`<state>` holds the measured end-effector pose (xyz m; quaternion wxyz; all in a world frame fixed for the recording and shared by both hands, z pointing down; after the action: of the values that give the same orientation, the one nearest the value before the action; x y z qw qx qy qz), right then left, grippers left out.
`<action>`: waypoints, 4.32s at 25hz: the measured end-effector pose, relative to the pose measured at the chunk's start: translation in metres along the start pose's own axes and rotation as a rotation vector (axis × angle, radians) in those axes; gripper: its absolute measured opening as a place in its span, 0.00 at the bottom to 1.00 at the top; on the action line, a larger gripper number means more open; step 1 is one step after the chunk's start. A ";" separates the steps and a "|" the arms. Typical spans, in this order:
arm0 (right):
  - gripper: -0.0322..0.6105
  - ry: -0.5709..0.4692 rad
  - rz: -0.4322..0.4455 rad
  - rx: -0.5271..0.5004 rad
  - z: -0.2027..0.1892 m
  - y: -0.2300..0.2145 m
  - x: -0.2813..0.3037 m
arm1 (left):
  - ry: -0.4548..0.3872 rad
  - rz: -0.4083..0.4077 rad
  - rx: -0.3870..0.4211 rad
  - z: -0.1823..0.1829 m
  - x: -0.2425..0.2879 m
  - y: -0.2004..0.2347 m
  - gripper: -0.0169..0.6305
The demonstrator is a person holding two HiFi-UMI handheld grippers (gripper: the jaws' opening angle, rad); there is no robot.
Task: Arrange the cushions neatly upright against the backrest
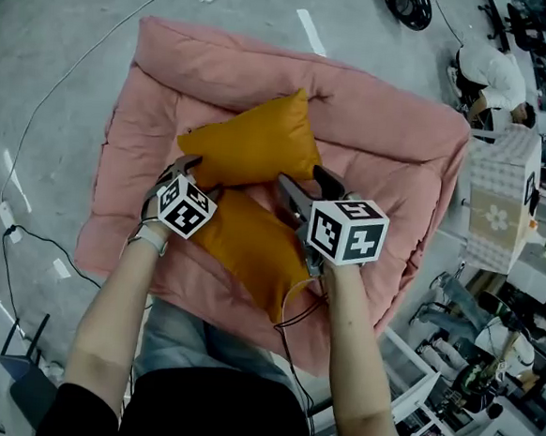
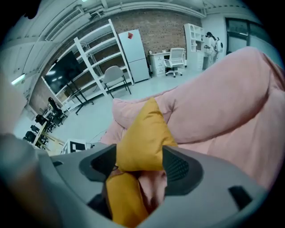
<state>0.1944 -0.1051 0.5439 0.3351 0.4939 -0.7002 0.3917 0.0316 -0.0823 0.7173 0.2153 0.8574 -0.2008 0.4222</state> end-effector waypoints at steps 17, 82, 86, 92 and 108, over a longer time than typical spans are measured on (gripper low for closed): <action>0.48 0.139 0.041 0.035 0.024 -0.041 0.061 | 0.040 0.006 -0.088 -0.016 0.022 0.010 0.43; 0.53 -0.068 -0.101 0.277 -0.108 0.031 -0.127 | -0.009 -0.191 0.011 0.004 -0.052 -0.068 0.23; 0.37 -0.162 -0.071 0.274 -0.098 0.050 -0.129 | -0.142 -0.171 -0.044 0.033 -0.109 -0.081 0.23; 0.14 -0.238 -0.020 0.228 -0.073 0.080 -0.149 | -0.321 -0.117 -0.082 0.081 -0.206 -0.097 0.23; 0.06 -0.546 0.147 0.065 -0.009 0.172 -0.240 | -0.626 0.090 -0.093 0.106 -0.410 -0.127 0.05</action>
<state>0.0999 0.0411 0.3054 0.0887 0.5398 -0.7854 0.2898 -0.0652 0.0325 0.3011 0.1630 0.9252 -0.3140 0.1375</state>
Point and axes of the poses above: the fingertips, and each gripper's own axes: x forward along the fingers, y to its left, z out of its top, the point moved 4 cm from there along -x, backward along the fingers, and after that the axes turned 1 degree about x, right-handed, at the moved point
